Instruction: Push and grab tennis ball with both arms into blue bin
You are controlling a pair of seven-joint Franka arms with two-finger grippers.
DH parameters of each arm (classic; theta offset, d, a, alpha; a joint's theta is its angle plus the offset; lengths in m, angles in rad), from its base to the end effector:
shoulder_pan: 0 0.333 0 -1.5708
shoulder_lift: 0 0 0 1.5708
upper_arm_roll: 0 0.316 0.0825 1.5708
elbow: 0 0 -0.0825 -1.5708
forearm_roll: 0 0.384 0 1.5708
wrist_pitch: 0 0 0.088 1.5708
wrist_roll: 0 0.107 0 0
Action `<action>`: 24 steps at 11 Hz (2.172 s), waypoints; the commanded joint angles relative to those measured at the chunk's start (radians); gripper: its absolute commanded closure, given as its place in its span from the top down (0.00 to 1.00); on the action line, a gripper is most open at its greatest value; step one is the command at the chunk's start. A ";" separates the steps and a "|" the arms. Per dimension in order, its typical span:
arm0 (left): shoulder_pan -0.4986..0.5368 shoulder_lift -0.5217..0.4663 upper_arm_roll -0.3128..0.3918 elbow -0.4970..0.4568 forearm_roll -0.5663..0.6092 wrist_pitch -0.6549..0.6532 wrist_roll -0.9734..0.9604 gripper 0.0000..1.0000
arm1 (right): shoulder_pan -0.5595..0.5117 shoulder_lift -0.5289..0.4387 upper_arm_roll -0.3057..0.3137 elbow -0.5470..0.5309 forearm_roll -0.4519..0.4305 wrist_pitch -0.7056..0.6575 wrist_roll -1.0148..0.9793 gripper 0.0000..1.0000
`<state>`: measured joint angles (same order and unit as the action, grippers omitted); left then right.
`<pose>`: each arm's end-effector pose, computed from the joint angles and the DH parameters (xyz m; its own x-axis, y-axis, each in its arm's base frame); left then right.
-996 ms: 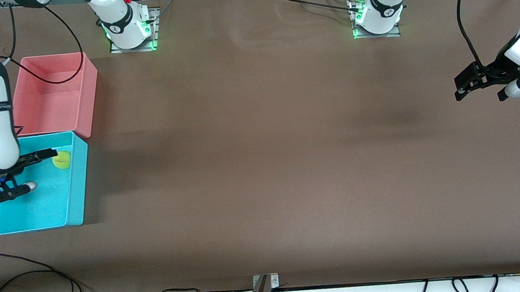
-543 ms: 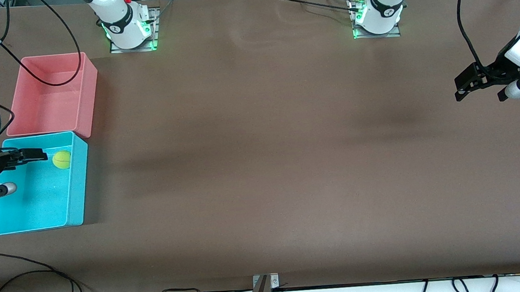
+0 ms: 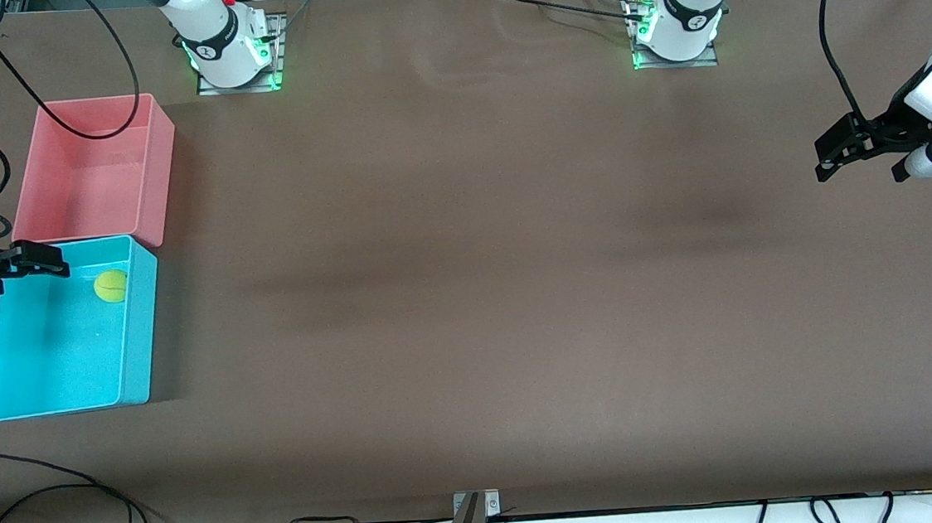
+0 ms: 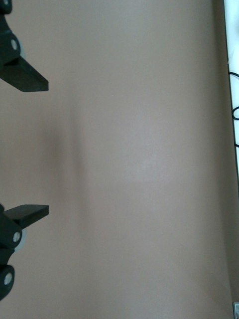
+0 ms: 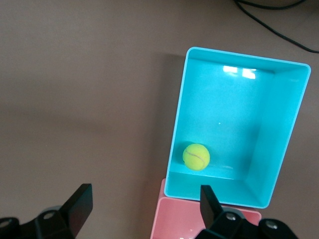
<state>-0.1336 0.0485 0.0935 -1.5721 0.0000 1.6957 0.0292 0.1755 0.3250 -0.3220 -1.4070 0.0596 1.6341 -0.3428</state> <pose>0.5806 -0.0246 0.6079 0.9947 -0.0696 0.0751 -0.0693 -0.9976 -0.0067 0.6434 -0.0594 0.5195 0.9758 0.1990 -0.0909 0.2009 -0.9795 0.0124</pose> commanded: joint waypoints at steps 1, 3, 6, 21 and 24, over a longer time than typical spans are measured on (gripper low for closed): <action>0.000 0.010 0.000 0.023 0.014 -0.019 0.014 1.00 | 0.000 -0.238 0.074 -0.301 -0.075 0.102 0.138 0.96; 0.002 0.011 0.000 0.020 0.014 -0.019 0.014 1.00 | -0.194 -0.320 0.306 -0.375 -0.139 0.110 0.203 0.96; 0.000 0.011 0.000 0.018 0.014 -0.019 0.011 1.00 | -0.226 -0.431 0.351 -0.431 -0.136 0.081 0.237 0.97; 0.003 0.013 0.002 0.018 0.014 -0.019 0.012 1.00 | -0.171 -0.325 0.242 -0.224 -0.110 -0.094 0.240 0.98; 0.005 0.013 0.002 0.018 0.014 -0.019 0.014 1.00 | -0.183 -0.323 0.256 -0.222 -0.101 -0.083 0.274 0.98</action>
<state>-0.1331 0.0537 0.0943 -1.5722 0.0000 1.6916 0.0291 0.0037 -0.0032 -0.0856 -1.6463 -0.0344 1.5562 -0.1129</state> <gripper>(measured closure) 0.000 0.022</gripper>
